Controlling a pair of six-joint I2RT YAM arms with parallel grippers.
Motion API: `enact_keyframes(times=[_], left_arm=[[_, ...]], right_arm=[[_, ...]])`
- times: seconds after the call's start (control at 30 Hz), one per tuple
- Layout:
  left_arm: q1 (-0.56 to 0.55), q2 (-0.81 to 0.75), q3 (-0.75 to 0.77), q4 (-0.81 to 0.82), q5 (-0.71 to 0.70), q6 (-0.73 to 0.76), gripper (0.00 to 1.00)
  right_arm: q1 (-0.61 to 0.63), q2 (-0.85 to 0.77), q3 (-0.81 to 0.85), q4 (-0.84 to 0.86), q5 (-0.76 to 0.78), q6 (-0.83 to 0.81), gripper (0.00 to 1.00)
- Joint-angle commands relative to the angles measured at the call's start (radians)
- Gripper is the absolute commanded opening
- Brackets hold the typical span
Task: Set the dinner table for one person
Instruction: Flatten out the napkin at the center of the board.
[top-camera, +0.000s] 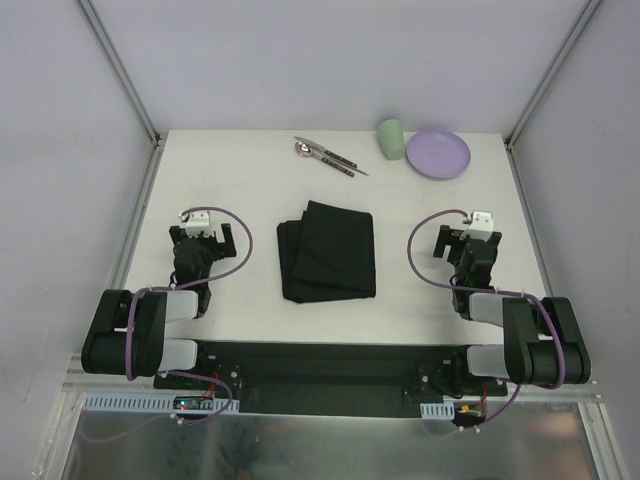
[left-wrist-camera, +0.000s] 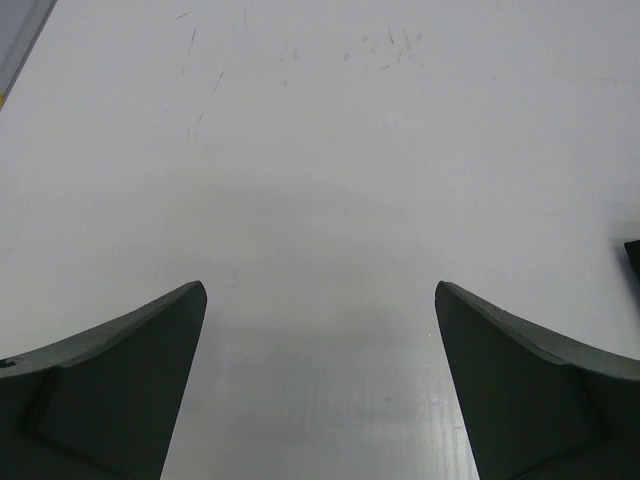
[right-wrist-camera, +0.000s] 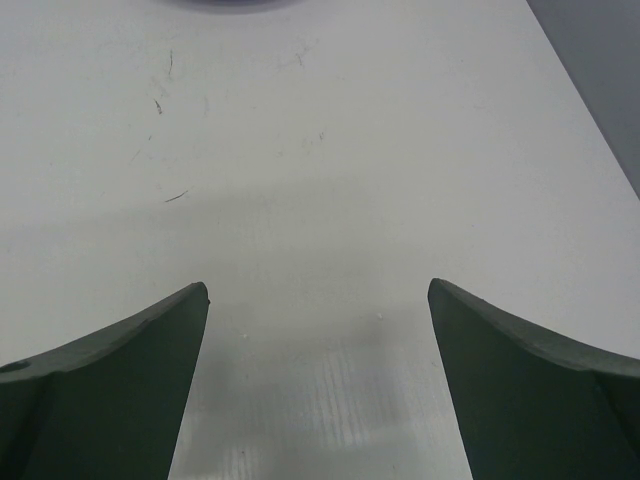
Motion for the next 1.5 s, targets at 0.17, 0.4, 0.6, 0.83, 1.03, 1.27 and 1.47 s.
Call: enact_keyframes(times=[0.17, 0.4, 0.6, 0.83, 1.03, 1.27, 1.47], left_arm=[[0.004, 0.003, -0.001, 0.056, -0.011, -0.001, 0.99], [0.004, 0.005, -0.003, 0.054, -0.011, -0.003, 0.99], [0.004, 0.003, -0.001, 0.054, -0.011, -0.001, 0.99], [0.004, 0.002, -0.003, 0.056, -0.011, -0.003, 0.99], [0.001, -0.044, 0.015, -0.025, -0.127, -0.053, 0.99], [-0.029, -0.107, 0.225, -0.444, -0.334, -0.132, 0.99], [-0.239, -0.098, 0.391, -0.663, -0.520, -0.121, 0.99]], right_arm=[[0.000, -0.001, 0.010, 0.047, -0.012, -0.006, 0.96], [0.000, -0.004, 0.007, 0.049, -0.009, -0.006, 0.96], [0.059, -0.142, 0.105, -0.205, 0.185, 0.006, 0.96], [0.099, -0.401, 0.290, -0.672, 0.270, 0.134, 0.96], [0.184, -0.374, 0.553, -1.074, 0.254, 0.195, 0.96], [0.293, -0.408, 0.631, -1.265, 0.172, 0.241, 0.96], [0.379, -0.409, 0.690, -1.422, 0.132, 0.271, 0.96]])
